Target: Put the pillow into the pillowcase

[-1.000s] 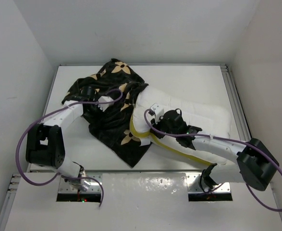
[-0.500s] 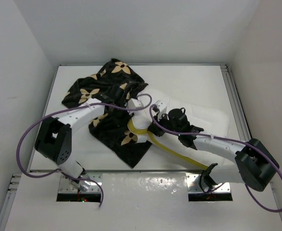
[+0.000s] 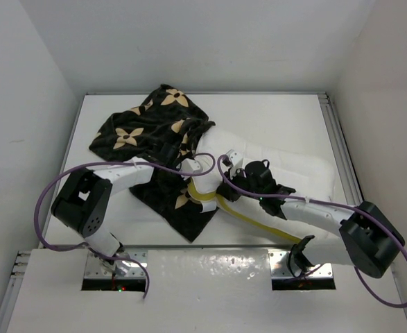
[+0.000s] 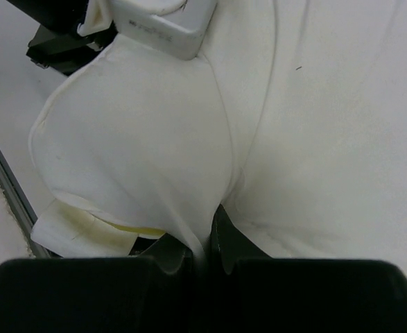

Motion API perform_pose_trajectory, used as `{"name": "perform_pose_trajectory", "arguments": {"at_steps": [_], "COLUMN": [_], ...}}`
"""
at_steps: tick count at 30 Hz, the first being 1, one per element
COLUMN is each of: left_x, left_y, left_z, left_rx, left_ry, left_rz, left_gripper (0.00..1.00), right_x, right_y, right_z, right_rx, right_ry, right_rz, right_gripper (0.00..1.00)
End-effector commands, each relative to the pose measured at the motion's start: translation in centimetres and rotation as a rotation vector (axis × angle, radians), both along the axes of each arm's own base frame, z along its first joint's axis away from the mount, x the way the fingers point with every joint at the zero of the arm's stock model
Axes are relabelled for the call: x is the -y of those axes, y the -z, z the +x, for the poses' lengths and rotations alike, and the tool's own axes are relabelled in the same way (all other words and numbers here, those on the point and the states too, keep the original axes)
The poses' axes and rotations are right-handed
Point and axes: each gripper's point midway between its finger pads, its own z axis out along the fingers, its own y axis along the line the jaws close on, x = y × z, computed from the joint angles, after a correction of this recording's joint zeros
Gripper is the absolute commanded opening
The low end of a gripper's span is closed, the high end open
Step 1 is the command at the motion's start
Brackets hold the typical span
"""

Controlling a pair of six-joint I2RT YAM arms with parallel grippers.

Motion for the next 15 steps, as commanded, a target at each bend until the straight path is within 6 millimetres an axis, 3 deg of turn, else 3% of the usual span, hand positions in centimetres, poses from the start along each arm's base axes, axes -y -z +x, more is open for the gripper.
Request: {"name": "perform_pose_trajectory", "arguments": {"at_steps": [1,8,10,12,15], "left_x": [0.5,0.9,0.9,0.9,0.0], "left_y": [-0.7,-2.0,-2.2,-2.2,-1.7], "left_z": [2.1,1.1,0.7,0.2,1.0], "left_rx": [0.078,0.047,0.036,0.016,0.058], "left_ry": [-0.043,-0.004,0.008,0.023,-0.016], "left_rz": [-0.009,-0.033,-0.034,-0.033,0.011], "left_gripper": [0.22,0.19,0.26,0.49,0.47], "right_x": [-1.5,-1.5,-1.6,-1.8,-1.9], "right_y": [-5.0,-4.9,-4.8,-4.7,-4.7], "right_z": [1.0,0.9,0.9,0.8,0.6], "right_rx": [0.104,0.104,0.104,0.102,0.100], "right_ry": [-0.001,-0.010,-0.014,-0.023,-0.027], "right_rz": [0.156,0.143,0.137,0.131,0.130], "right_gripper": [0.00,0.00,0.00,0.00,0.00]}}
